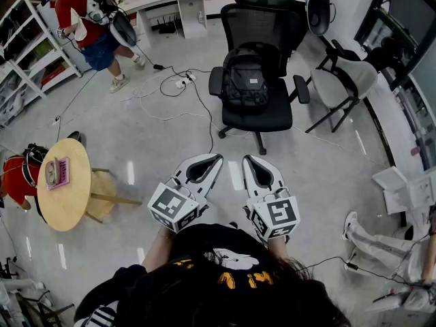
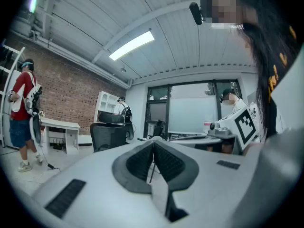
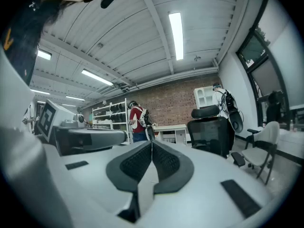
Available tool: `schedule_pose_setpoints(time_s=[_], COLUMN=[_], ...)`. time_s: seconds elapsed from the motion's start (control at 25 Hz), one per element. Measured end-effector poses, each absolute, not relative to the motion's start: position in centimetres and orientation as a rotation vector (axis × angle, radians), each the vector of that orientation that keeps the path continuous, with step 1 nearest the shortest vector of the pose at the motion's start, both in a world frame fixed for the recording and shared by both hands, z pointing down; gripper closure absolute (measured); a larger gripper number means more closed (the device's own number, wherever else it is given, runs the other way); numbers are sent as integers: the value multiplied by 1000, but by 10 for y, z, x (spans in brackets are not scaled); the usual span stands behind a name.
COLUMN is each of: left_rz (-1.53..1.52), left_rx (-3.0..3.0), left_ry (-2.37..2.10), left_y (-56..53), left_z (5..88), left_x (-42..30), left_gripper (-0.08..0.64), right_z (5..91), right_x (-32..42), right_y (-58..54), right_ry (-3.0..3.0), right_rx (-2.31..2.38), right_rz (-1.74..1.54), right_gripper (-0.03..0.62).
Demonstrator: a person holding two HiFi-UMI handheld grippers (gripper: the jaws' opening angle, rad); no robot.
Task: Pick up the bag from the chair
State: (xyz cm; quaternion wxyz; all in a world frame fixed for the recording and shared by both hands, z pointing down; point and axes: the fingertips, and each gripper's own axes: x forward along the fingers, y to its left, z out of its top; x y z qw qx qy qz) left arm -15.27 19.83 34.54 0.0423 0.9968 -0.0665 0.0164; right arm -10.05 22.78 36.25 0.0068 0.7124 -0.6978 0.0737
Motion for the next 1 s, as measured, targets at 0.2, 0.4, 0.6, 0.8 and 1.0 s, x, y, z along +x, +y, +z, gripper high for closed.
schedule_pose_setpoints(time_s=[0.2,0.4,0.6,0.8,1.0], left_rz=[54,63,90,103,122], left_rx=[3050,3052,3053,3062,3063], left_ry=[-203,-215,-228,-252,-249], left_y=[203,209,215,208,200], left_z=[347,355,356,352,356], left_x=[-149,-147,-143,-140,-133], left_gripper=[551,551,551,551,551], right_z=[363,373,378,375,381], right_x=[-98,-98,-97,-96,-88], right_y=[232,238,239,235,228], right_ry=[-2187,-2179,-2210,-2237,-2233], right_rx=[2230,2187,2157,2150,2154], right_rz=[217,195,212,223,242], right_gripper=[586,584,584,584,584])
